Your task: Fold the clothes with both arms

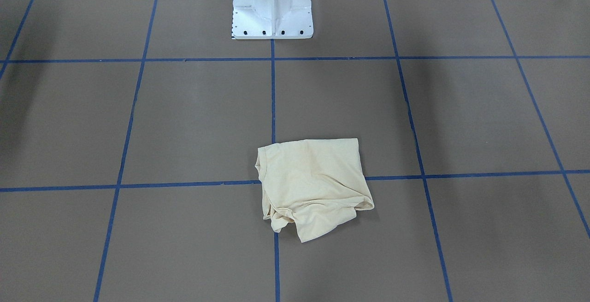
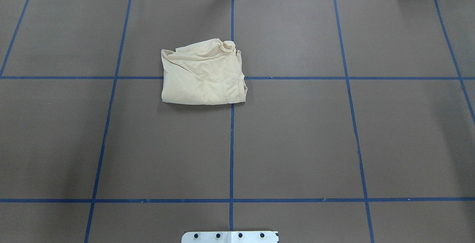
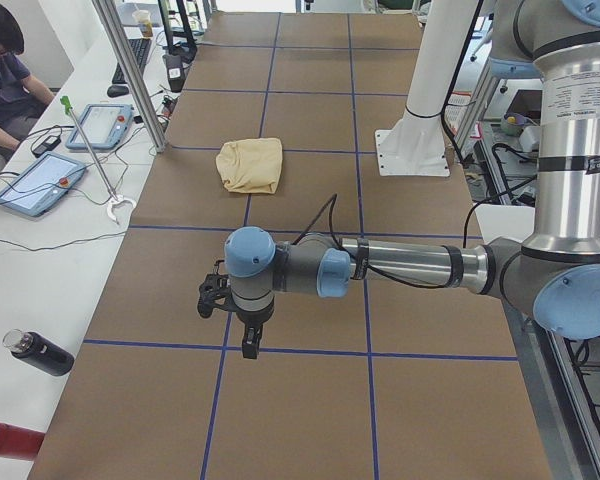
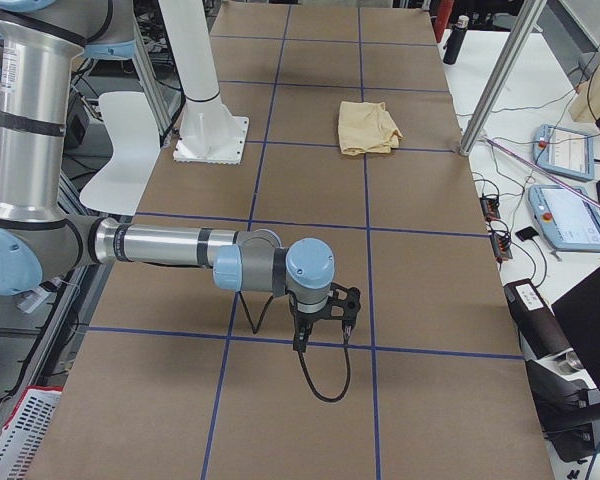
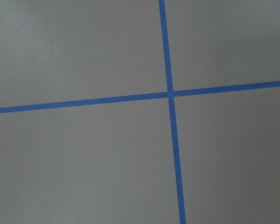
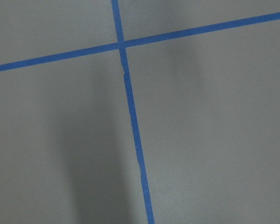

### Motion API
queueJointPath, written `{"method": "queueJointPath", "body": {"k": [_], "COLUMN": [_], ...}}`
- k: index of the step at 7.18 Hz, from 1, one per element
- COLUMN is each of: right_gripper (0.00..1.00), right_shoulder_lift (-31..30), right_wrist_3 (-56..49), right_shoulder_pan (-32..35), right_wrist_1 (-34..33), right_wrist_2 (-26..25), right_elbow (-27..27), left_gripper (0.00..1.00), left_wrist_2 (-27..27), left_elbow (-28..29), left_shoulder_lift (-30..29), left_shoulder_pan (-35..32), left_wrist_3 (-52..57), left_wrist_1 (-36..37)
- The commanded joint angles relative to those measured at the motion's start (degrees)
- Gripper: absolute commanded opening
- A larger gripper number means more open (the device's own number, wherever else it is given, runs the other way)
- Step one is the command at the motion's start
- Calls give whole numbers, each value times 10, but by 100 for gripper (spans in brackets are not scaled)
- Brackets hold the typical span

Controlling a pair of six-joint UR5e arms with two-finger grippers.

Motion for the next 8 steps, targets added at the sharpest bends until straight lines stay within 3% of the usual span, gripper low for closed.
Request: {"method": "queueJointPath", "body": {"k": [1, 7, 8], "right_gripper": [100, 100, 100], "right_shoulder_lift": [1, 5, 15], "right_wrist_3": [0, -3, -10], "right_shoulder_pan": [0, -2, -3], "right_wrist_1": [0, 2, 5], "right_wrist_2": [0, -7, -44], "right_elbow": [-1, -21, -19], "left_gripper": [100, 100, 100], "left_wrist_2": [0, 0, 0], "left_elbow": [-1, 0, 0], "left_shoulder_lift": [0, 0, 0], "left_shoulder_pan": [0, 0, 0], "left_wrist_3": [-7, -5, -3], "left_wrist_1": [0, -1, -1]}}
